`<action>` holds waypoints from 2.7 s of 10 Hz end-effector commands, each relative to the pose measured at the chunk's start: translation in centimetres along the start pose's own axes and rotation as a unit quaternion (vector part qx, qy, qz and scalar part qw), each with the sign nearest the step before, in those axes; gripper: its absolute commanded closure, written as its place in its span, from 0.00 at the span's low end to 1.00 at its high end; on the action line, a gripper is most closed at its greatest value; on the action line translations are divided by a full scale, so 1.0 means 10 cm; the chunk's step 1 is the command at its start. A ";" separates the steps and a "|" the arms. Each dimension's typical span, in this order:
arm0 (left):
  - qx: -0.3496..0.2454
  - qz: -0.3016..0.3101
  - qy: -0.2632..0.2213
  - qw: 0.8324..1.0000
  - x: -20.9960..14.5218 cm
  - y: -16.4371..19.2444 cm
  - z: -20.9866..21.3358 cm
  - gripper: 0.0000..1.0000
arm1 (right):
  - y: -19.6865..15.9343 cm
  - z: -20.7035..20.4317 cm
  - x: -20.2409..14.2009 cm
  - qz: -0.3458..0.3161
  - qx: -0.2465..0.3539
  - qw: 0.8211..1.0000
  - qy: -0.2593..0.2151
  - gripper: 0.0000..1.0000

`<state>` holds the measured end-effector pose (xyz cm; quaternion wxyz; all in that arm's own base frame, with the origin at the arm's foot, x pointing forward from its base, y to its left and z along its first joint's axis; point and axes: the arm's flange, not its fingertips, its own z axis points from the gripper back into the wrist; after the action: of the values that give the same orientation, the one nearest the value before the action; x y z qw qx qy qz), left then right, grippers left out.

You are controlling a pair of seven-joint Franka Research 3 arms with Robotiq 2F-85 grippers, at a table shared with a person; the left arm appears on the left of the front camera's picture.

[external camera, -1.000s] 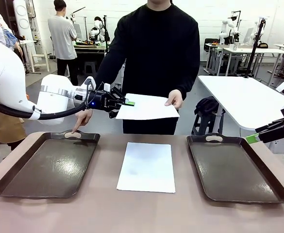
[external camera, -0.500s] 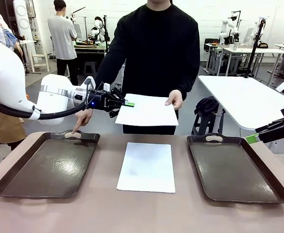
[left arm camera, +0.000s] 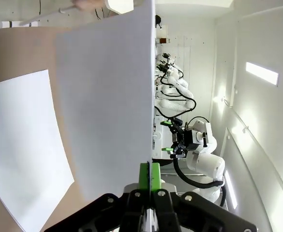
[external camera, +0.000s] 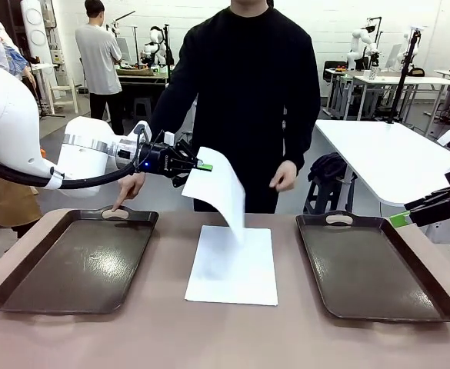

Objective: Sort the A4 documents.
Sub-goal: Receive the A4 Paper, then place the A4 Paper in the designated Handle tray.

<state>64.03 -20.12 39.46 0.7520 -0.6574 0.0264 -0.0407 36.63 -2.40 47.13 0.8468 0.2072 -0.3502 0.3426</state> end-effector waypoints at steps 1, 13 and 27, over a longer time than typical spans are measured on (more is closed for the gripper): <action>-0.008 0.003 -0.004 1.000 0.01 0.00 0.00 1.00 | -0.03 -0.03 0.00 0.005 0.008 1.000 -0.008 0.00; 0.092 -0.073 0.043 0.992 -0.09 -0.06 -0.05 0.99 | -0.03 -0.03 0.00 0.005 0.008 1.000 -0.008 0.00; 0.390 0.048 0.026 0.919 -0.86 0.44 1.76 0.99 | -0.03 -0.03 0.00 0.005 0.008 1.000 -0.008 0.00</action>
<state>55.78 -1.62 37.01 0.9435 -0.3283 0.0305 -0.0332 36.63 -2.37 47.15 0.8469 0.2064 -0.3499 0.3432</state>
